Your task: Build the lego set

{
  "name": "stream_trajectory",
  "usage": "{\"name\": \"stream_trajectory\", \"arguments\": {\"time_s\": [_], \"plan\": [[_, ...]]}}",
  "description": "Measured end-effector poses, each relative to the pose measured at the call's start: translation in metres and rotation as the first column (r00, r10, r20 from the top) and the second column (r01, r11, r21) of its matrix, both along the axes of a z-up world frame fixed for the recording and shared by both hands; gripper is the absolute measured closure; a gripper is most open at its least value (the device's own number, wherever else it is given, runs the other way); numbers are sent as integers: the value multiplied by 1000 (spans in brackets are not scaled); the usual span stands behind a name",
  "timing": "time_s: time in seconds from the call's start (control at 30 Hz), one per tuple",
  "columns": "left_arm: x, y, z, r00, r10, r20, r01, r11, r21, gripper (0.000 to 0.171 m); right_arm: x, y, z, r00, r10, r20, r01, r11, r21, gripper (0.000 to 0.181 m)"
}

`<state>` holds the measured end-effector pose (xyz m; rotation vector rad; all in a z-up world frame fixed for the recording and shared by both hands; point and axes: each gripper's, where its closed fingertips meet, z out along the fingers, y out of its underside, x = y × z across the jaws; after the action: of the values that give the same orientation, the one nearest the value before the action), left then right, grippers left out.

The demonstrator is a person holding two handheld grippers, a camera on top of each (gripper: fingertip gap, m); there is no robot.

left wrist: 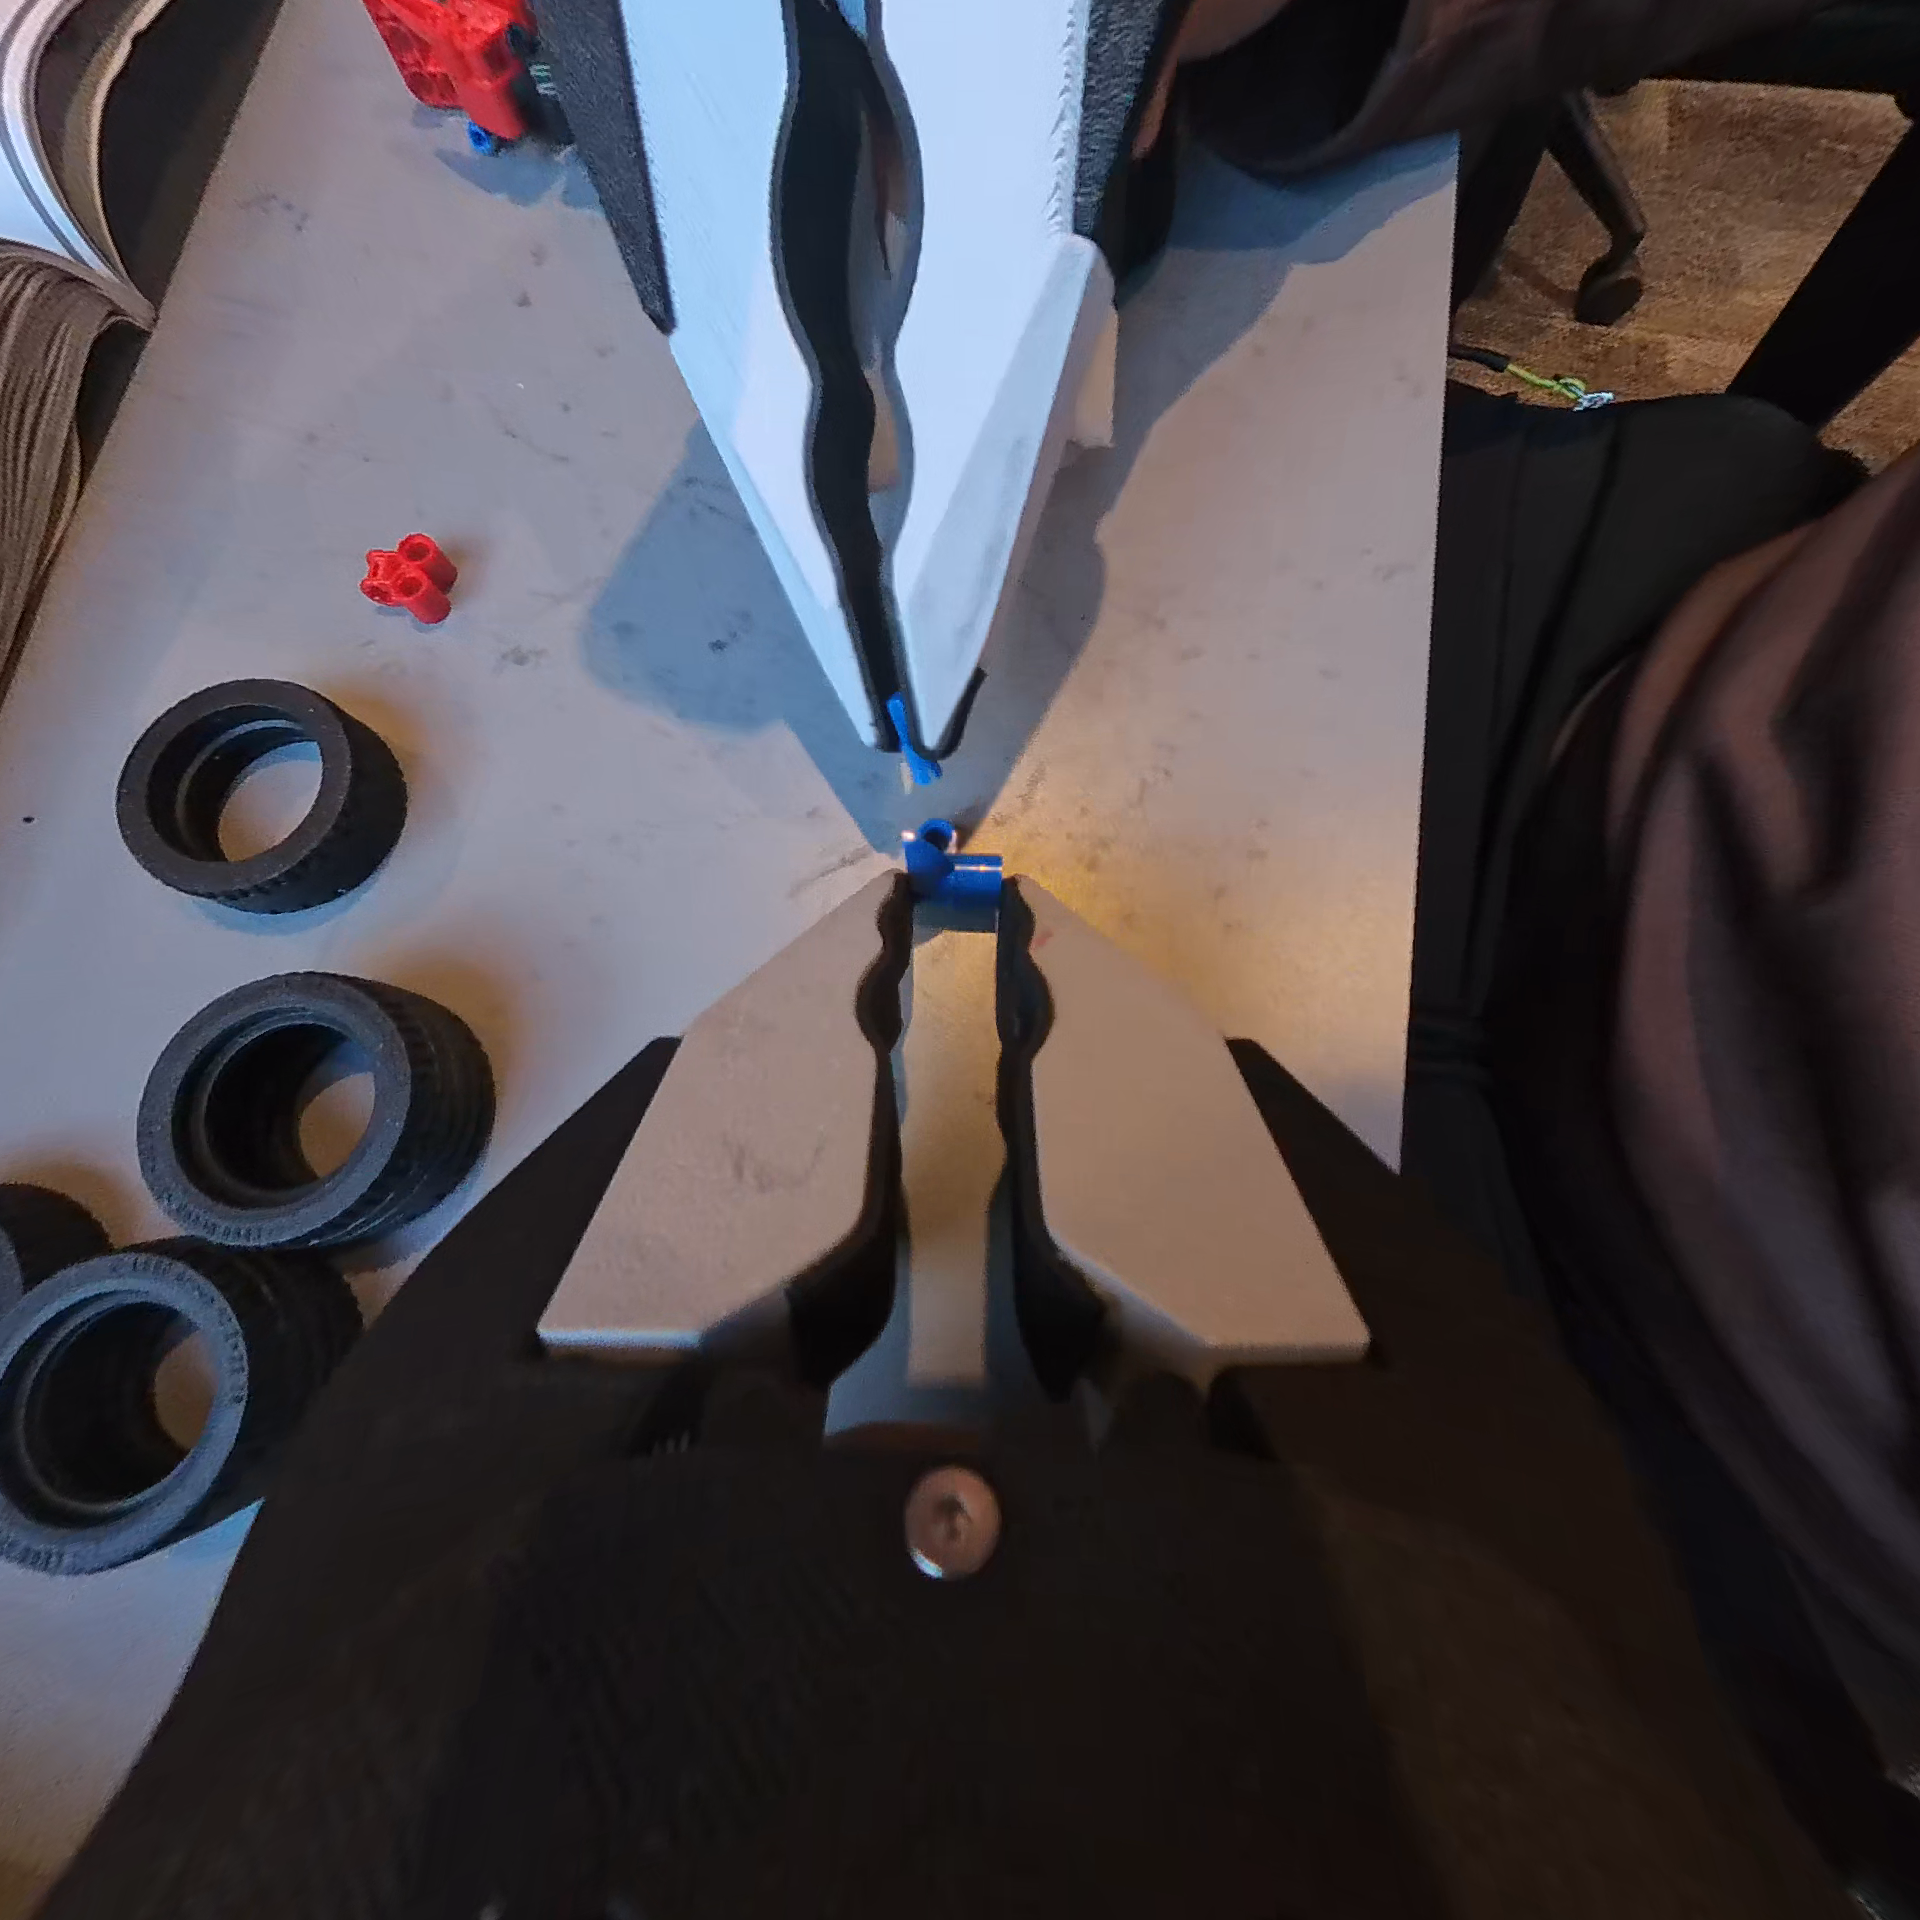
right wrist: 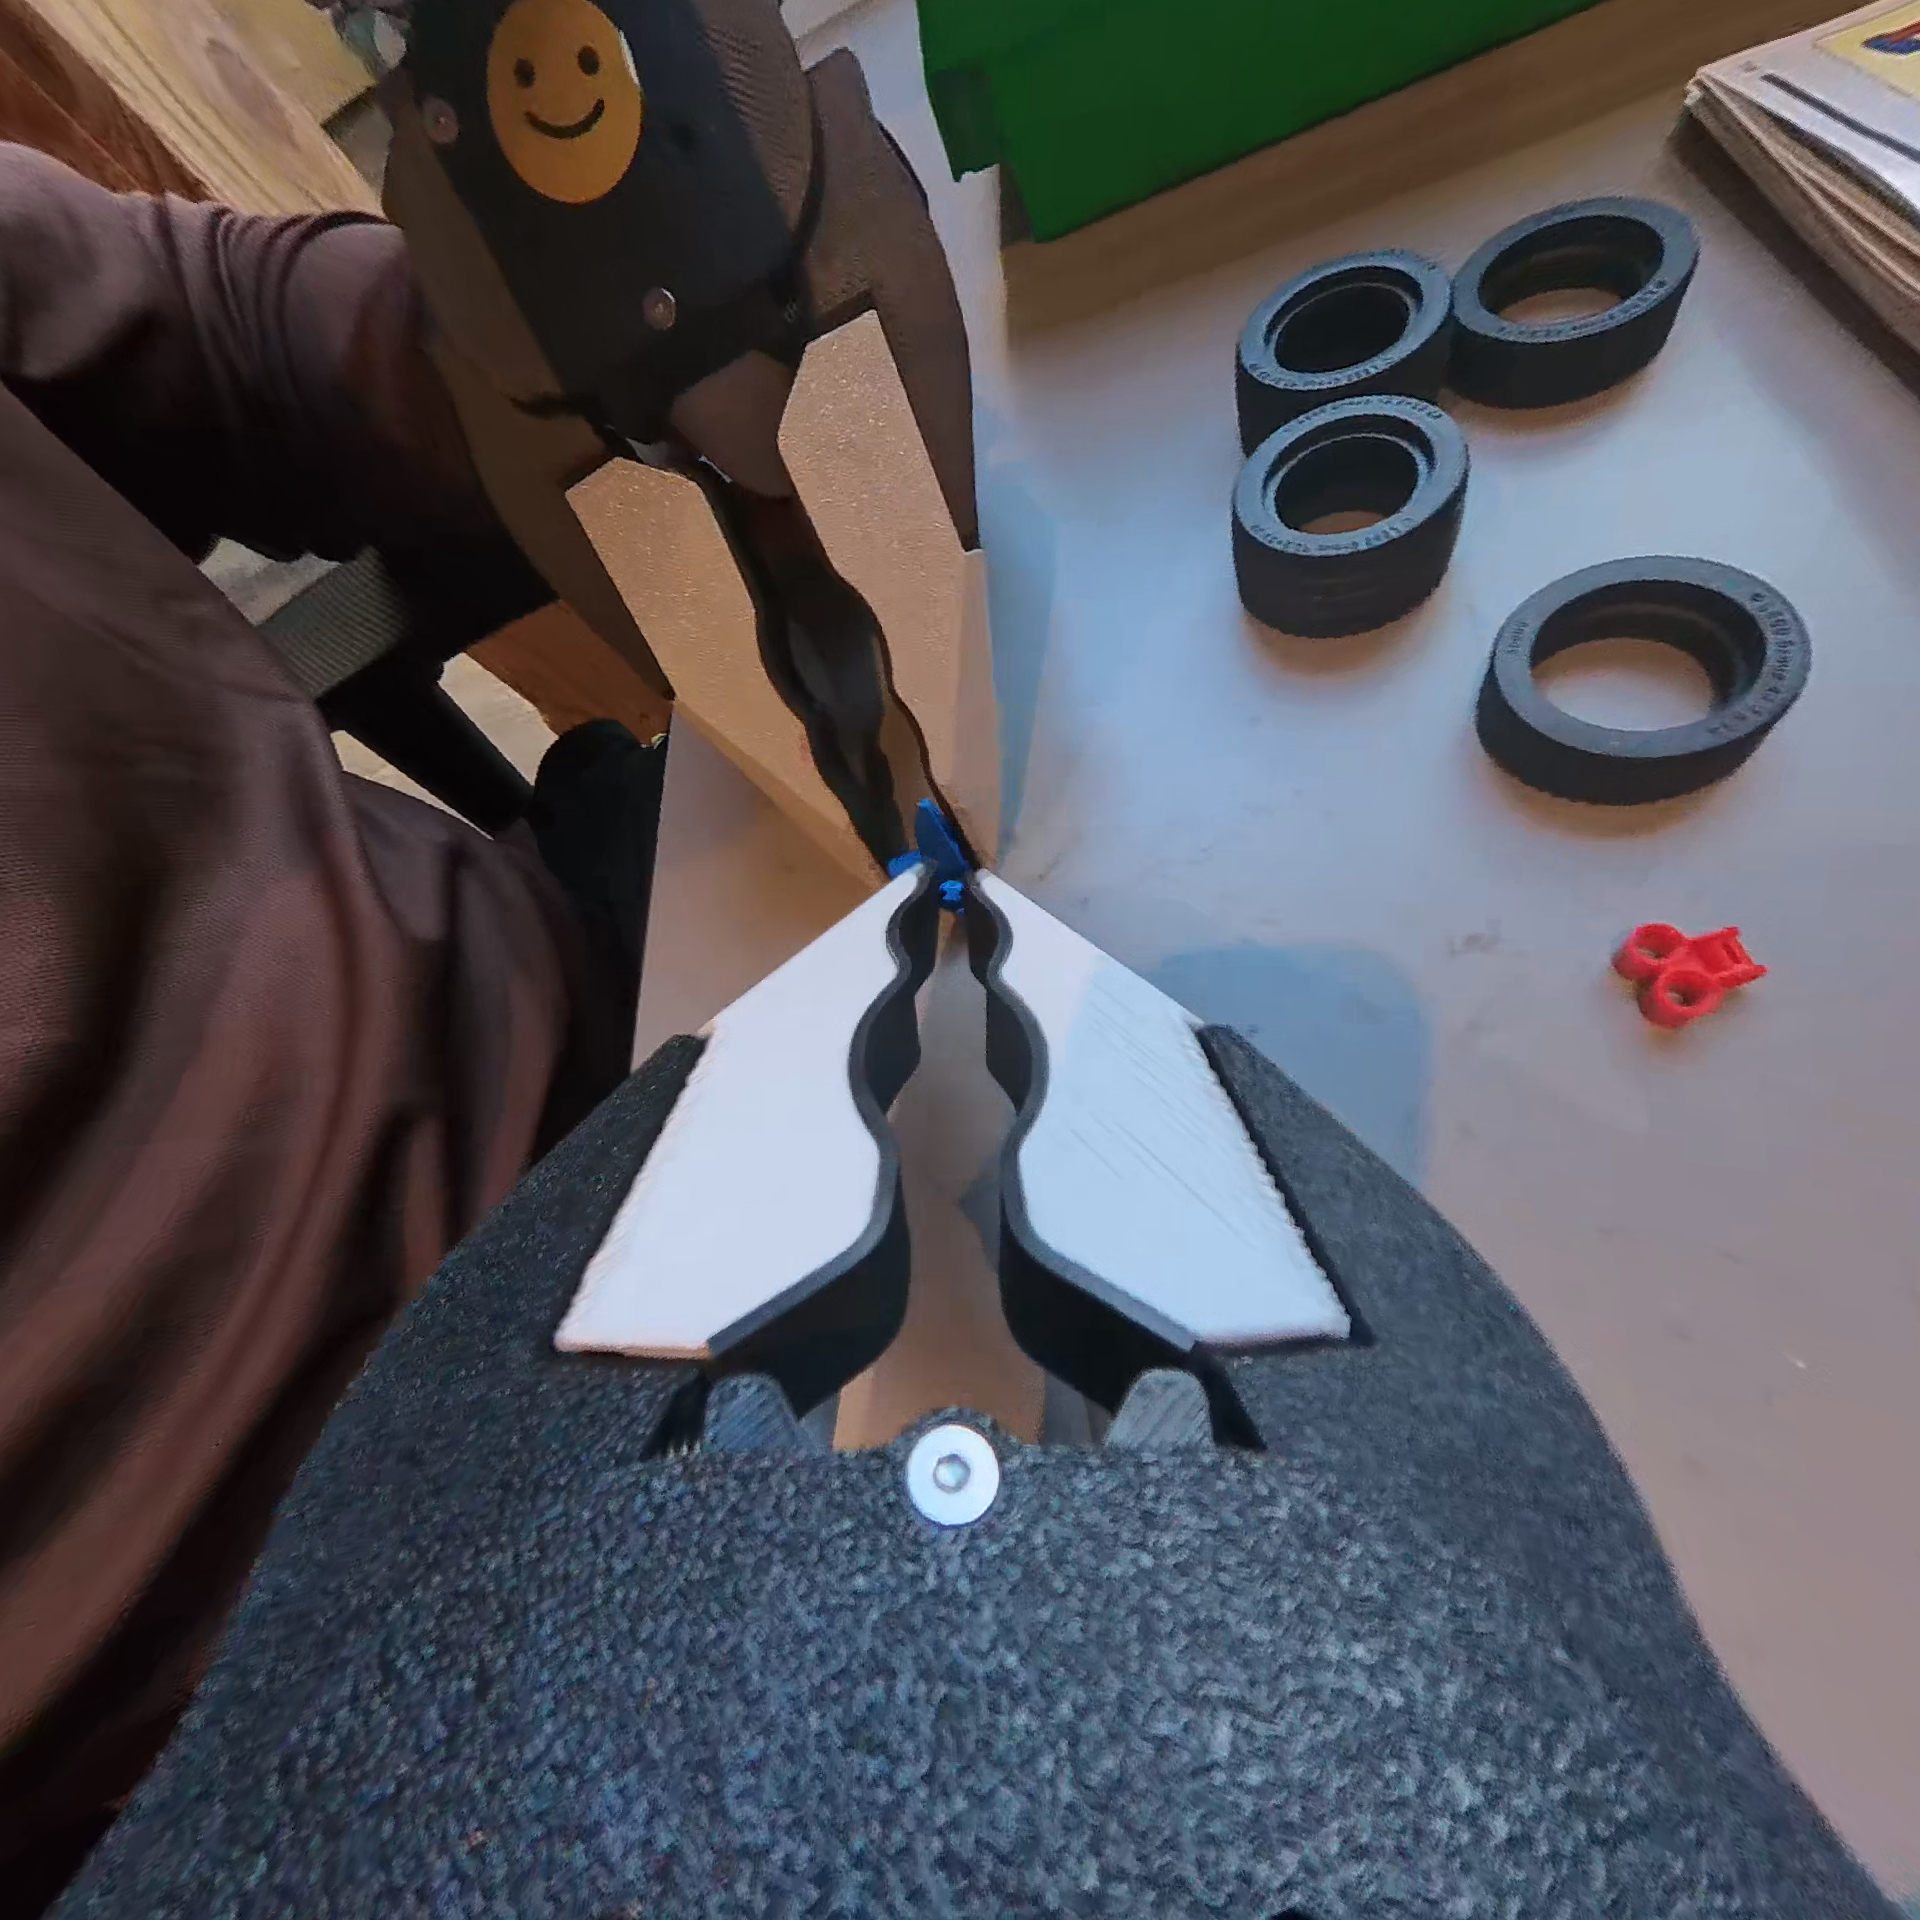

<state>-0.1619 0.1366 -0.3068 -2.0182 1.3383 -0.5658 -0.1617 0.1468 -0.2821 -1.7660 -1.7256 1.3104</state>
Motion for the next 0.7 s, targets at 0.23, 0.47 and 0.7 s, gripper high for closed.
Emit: {"name": "stream_trajectory", "arguments": {"time_s": [0.23,0.47,0.7], "plan": [[0,2,0,1000,-14,12,14,1000,-4,157,-4,-4,-6,1000,3,27,-5,997,71,177],[0,3,0,1000,-27,14,27,1000,-5,157,-7,-3,-12,999,12,50,-18,990,138,177],[0,3,0,999,-29,21,30,999,-18,158,-6,-2,-12,999,13,53,-22,982,186,177]]}}
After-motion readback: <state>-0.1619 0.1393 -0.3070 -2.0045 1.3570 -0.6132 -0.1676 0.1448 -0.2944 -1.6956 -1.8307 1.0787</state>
